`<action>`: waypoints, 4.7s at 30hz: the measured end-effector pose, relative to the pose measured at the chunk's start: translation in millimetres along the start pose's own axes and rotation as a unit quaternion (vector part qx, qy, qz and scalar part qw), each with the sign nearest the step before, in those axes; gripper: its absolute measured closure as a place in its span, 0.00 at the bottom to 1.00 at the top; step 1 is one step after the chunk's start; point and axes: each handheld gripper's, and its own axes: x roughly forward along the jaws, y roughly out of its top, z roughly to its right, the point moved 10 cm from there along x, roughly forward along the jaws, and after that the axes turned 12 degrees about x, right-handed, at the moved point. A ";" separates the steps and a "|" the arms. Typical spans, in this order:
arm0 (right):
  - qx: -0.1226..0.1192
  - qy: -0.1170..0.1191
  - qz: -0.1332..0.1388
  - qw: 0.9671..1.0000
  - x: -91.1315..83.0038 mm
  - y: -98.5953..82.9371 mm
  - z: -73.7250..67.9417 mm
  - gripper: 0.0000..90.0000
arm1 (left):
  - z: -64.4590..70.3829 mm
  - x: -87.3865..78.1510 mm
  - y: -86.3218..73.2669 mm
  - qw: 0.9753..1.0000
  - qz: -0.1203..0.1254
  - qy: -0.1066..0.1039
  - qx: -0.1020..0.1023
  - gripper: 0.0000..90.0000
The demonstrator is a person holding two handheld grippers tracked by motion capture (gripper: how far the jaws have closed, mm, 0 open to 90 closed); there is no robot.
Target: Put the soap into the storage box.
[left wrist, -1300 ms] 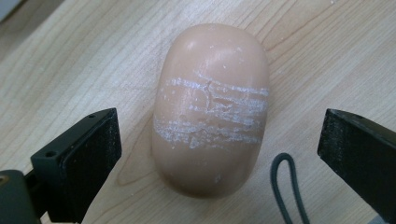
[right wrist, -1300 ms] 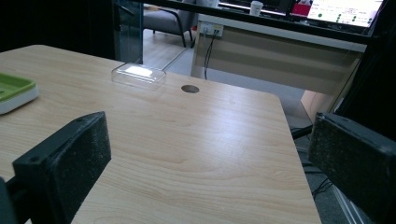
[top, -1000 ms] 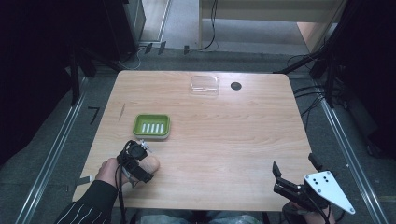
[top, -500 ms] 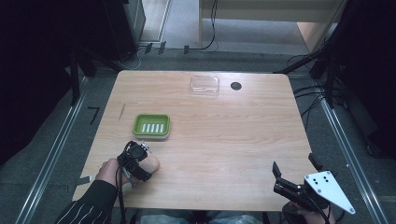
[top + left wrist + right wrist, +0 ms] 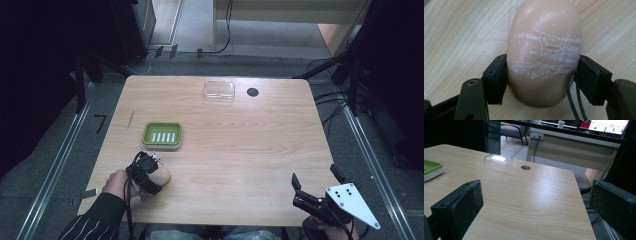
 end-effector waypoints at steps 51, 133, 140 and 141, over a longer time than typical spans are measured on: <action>-0.001 0.002 -0.001 1.000 0.4 -0.2 -0.9 0.00 | -24.8 -22.3 20.5 1.000 0.020 0.010 0.008 0.36; -0.003 0.001 -0.001 1.000 1.0 -0.3 -1.7 0.00 | -82.3 -49.1 67.8 0.995 0.067 0.026 0.068 0.37; -0.003 0.001 -0.002 1.000 1.2 -0.3 -1.8 0.00 | -92.4 -48.6 69.6 0.994 0.069 0.035 0.079 0.37; -0.003 0.001 -0.002 1.000 1.2 -0.5 -2.0 0.00 | -92.4 -48.6 69.6 0.994 0.069 0.035 0.079 0.37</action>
